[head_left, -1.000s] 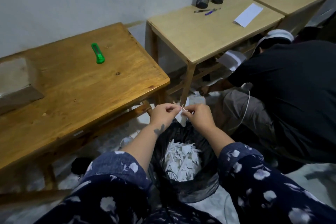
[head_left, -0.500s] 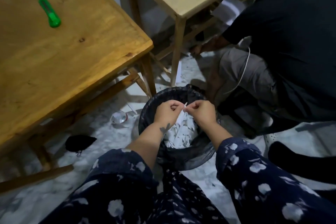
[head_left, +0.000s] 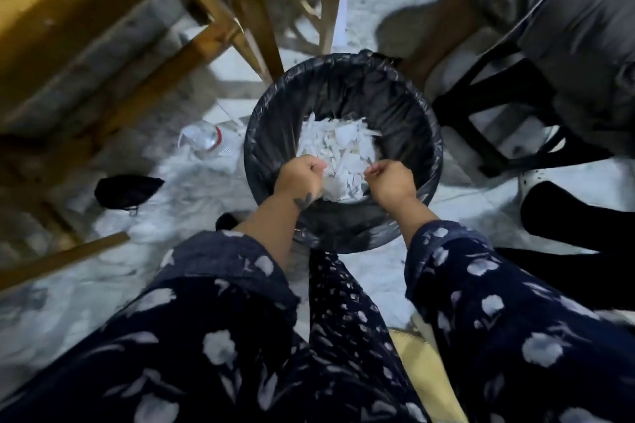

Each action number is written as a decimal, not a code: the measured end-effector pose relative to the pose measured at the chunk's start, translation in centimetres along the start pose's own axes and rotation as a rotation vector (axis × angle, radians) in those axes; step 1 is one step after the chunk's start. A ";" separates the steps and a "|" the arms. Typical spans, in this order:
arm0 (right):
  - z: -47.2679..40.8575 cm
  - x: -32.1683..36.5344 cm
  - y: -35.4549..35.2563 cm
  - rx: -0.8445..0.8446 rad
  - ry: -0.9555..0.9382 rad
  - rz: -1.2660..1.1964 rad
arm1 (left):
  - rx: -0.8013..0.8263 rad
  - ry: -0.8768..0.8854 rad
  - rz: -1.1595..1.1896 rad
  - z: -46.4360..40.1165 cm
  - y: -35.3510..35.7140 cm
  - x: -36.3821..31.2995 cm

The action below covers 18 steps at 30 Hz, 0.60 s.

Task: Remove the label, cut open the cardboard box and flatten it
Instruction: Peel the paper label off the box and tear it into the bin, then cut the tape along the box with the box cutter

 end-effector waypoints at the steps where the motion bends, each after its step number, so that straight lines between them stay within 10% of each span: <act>1: 0.2 0.2 -0.2 0.010 0.000 0.001 | 0.004 -0.002 -0.007 0.2 -0.4 -0.5; 18: 15.1 25.7 -18.2 -0.171 -0.645 0.110 | -0.332 0.334 0.060 13.7 -19.6 -20.6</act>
Point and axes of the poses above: each hand's wrist, its own z-axis away from the middle knuckle, its own y-axis out of the palm, x = y × z, the point moved 4 cm from there along -z, towards the middle knuckle, and after that the axes turned 11 degrees about z, right-handed, at the moved point
